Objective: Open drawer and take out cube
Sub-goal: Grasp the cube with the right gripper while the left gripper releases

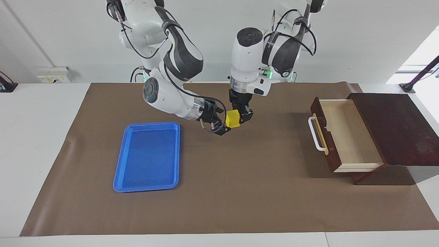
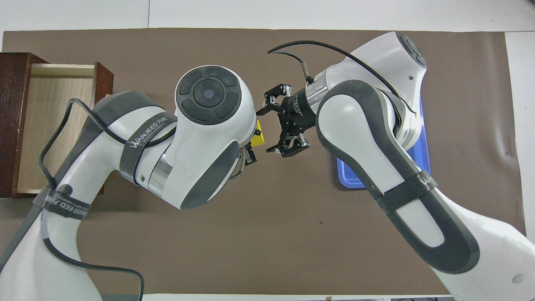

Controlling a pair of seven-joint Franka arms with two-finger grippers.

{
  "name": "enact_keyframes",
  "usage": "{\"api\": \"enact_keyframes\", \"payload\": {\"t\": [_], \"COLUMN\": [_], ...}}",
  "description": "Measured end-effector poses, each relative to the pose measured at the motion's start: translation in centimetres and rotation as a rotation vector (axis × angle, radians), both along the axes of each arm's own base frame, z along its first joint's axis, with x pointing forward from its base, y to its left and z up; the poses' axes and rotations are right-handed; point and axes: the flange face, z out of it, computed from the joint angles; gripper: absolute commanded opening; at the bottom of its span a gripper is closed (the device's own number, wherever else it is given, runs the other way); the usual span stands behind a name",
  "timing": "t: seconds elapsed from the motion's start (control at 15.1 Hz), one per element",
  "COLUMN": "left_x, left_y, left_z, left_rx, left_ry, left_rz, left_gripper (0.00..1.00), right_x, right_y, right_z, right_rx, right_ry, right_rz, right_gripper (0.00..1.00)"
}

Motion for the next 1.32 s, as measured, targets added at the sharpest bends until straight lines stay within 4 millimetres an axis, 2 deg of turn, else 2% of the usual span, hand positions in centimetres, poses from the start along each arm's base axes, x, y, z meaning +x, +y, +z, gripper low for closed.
{"api": "enact_keyframes", "payload": {"t": [0.26,0.33,0.46,0.53,0.6,0.66,0.99,1.06,1.12,1.26,1.32], "left_x": [0.1,0.1,0.1,0.1,0.0,0.0,0.1,0.1,0.2,0.2,0.3], "left_y": [-0.1,-0.1,-0.1,-0.1,-0.2,-0.2,-0.6,-0.7,-0.8,-0.5,-0.1], "left_z": [-0.1,-0.1,-0.1,-0.1,-0.2,-0.2,-0.2,-0.2,-0.2,-0.3,-0.5], "left_rx": [-0.002,-0.003,-0.003,-0.004,-0.002,-0.004,-0.015,-0.019,-0.022,0.001,0.034], "left_ry": [-0.003,-0.004,-0.004,-0.005,-0.003,-0.003,-0.016,-0.021,-0.023,-0.020,-0.019], "left_rz": [0.000,0.000,0.000,0.000,-0.002,-0.002,-0.001,-0.003,-0.003,-0.006,-0.012], "left_gripper": [0.00,0.00,0.00,0.00,0.00,0.00,0.00,0.53,1.00,1.00,1.00], "right_x": [-0.3,-0.4,-0.8,-0.8,-0.7,-0.7,-0.4,-0.3,-0.2,0.0,0.5], "right_y": [1.3,1.7,2.4,2.5,2.3,2.3,1.8,1.6,1.4,1.0,0.2], "right_z": [0.2,0.2,0.2,0.2,0.2,0.2,0.3,0.3,0.3,0.3,0.3], "right_rx": [-0.002,-0.002,-0.002,-0.002,-0.006,-0.009,-0.013,-0.011,-0.009,-0.010,-0.012], "right_ry": [-0.013,-0.014,-0.015,-0.015,-0.020,-0.035,-0.049,-0.050,-0.051,-0.052,-0.053], "right_rz": [-0.018,-0.015,-0.006,-0.004,-0.007,0.007,0.013,0.013,0.013,0.005,-0.009], "right_gripper": [0.87,0.81,0.56,0.36,0.10,0.00,0.00,0.00,0.00,0.00,0.00]}}
